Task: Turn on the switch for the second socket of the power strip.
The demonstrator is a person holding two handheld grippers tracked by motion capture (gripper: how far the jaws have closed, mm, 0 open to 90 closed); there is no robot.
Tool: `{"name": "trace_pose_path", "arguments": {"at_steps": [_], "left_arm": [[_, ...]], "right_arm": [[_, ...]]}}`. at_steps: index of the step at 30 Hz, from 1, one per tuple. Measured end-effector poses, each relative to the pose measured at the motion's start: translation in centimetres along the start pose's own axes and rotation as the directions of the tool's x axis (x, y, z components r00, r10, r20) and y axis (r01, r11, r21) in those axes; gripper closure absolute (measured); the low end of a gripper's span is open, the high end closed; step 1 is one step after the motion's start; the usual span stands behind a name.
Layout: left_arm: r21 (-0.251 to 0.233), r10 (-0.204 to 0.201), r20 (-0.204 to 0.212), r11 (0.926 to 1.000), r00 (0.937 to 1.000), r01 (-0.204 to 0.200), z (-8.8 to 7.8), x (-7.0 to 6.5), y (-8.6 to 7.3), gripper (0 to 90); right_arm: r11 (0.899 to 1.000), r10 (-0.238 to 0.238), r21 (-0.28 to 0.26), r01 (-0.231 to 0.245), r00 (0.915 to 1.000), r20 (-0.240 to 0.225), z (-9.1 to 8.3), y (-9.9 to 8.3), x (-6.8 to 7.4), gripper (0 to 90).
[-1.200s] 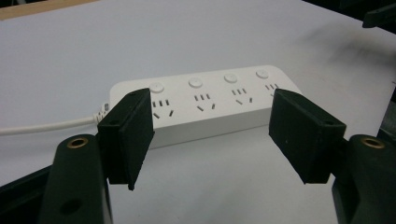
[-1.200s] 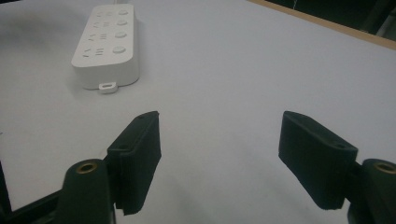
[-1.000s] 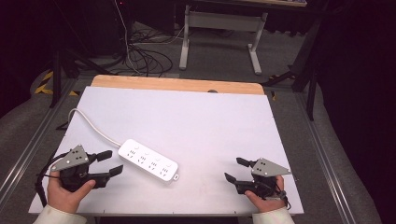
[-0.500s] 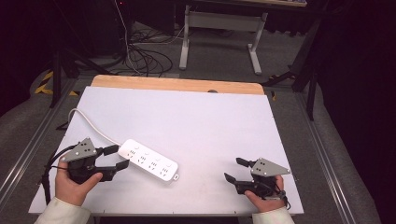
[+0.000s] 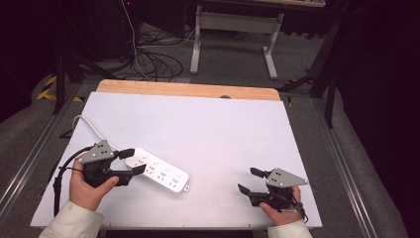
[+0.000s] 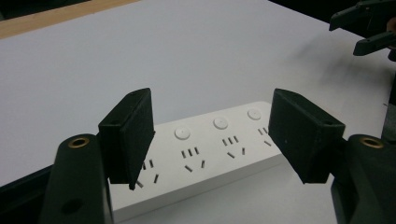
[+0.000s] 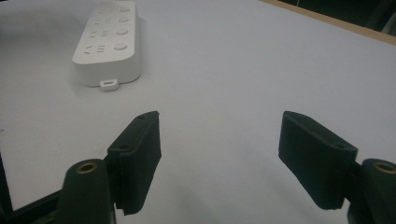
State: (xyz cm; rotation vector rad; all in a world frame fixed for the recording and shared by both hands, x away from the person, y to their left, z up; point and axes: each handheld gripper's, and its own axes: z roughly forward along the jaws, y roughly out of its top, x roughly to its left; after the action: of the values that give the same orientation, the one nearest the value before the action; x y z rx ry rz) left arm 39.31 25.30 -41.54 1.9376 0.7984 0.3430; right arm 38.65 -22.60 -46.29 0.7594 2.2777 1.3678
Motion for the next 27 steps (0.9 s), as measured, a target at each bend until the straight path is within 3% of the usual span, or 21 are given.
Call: {"name": "trace_pose_path", "arguments": {"at_steps": [6,9,17,19,23,24,25,27], "left_arm": [[0.017,0.021,-0.001,0.9996,0.9998,-0.021,1.0,0.0,0.8,31.4],[0.022,0.010,0.016,0.9997,0.9998,-0.010,1.6,0.0,1.1,31.4],[0.024,0.021,0.010,0.9995,0.9997,-0.021,2.2,0.0,1.5,31.6],[0.027,0.008,0.014,0.9996,0.9999,-0.009,2.3,0.0,1.5,33.0],[0.010,0.016,0.014,0.9998,0.9998,-0.017,2.5,0.3,1.5,50.0],[0.004,0.008,0.025,1.0000,0.9997,-0.009,2.6,0.3,1.5,61.9],[0.002,0.008,0.030,1.0000,0.9995,-0.008,2.7,0.4,1.6,61.9],[-0.012,-0.006,0.056,0.9999,0.9984,0.007,3.0,0.7,1.5,72.1]], "right_arm": [[1.000,0.001,-0.001,-0.001,1.0000,-0.003,0.0,0.0,0.0,30.8],[1.000,0.003,0.002,-0.003,1.0000,-0.004,0.0,-0.1,-0.1,31.1],[1.000,0.002,0.001,-0.002,1.0000,-0.009,0.1,-0.1,-0.1,31.7],[1.000,0.002,0.005,-0.002,1.0000,-0.008,0.1,-0.1,-0.1,31.7],[1.000,-0.001,0.012,0.001,0.9999,-0.013,0.3,-0.1,0.0,32.0],[1.000,-0.005,0.011,0.005,0.9999,-0.015,0.3,-0.1,0.1,32.1],[1.000,-0.005,0.011,0.005,0.9999,-0.015,0.3,-0.1,0.1,32.1],[1.000,-0.004,0.010,0.005,0.9999,-0.015,0.3,-0.1,0.0,32.1]]}}
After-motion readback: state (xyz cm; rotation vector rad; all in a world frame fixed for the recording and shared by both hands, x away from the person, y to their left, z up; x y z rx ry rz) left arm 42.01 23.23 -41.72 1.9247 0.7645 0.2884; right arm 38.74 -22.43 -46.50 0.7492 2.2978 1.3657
